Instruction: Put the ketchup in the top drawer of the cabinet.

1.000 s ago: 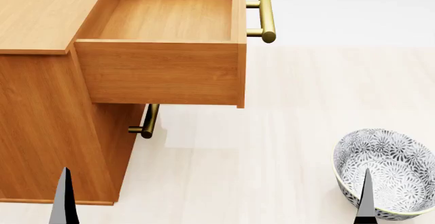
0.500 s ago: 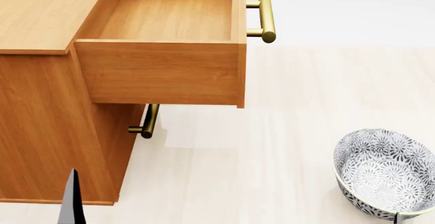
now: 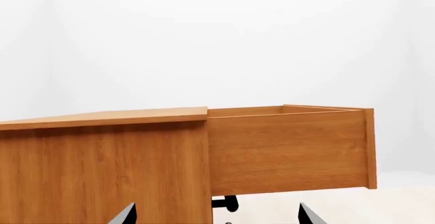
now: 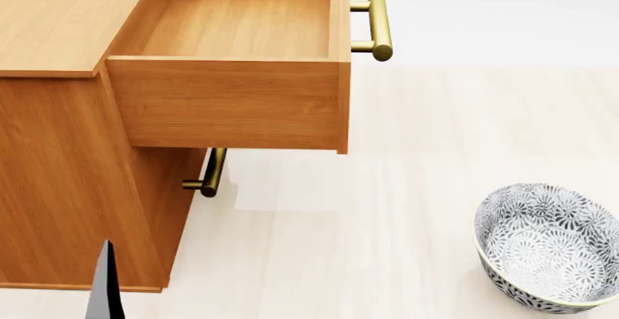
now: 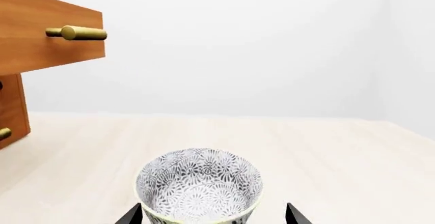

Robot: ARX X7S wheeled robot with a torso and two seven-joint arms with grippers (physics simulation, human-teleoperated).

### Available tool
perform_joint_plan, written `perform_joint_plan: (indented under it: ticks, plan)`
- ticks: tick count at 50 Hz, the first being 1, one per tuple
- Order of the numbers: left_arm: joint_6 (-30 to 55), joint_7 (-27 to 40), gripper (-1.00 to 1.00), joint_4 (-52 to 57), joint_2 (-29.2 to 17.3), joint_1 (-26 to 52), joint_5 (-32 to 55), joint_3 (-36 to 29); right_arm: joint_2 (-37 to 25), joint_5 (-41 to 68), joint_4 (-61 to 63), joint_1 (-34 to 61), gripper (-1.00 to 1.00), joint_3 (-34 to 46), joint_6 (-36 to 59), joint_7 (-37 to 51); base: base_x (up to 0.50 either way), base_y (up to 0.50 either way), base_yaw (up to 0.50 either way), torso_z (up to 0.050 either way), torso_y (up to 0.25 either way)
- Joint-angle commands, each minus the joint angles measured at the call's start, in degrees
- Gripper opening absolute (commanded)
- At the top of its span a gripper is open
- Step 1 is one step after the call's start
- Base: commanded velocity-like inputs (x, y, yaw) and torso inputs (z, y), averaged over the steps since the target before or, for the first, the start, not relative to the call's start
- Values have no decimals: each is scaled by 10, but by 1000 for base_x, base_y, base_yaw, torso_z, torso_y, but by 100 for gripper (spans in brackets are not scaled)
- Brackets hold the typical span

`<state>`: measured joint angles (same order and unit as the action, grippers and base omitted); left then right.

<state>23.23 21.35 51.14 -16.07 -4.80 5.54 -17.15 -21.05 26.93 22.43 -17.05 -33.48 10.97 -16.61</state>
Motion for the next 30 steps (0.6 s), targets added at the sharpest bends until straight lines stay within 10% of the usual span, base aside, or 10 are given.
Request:
perform_joint_plan:
  ticks: [1, 30]
  plan:
    - [0, 3, 100, -2, -3, 1, 3, -1, 16, 21, -25, -12, 100, -14, -33, -27, 0, 0, 0, 0, 0]
    - [-3, 15, 100, -7, -11, 4, 10, -3, 61, 6, -136, -22, 100, -13, -144, -90, 0, 0, 0, 0, 0]
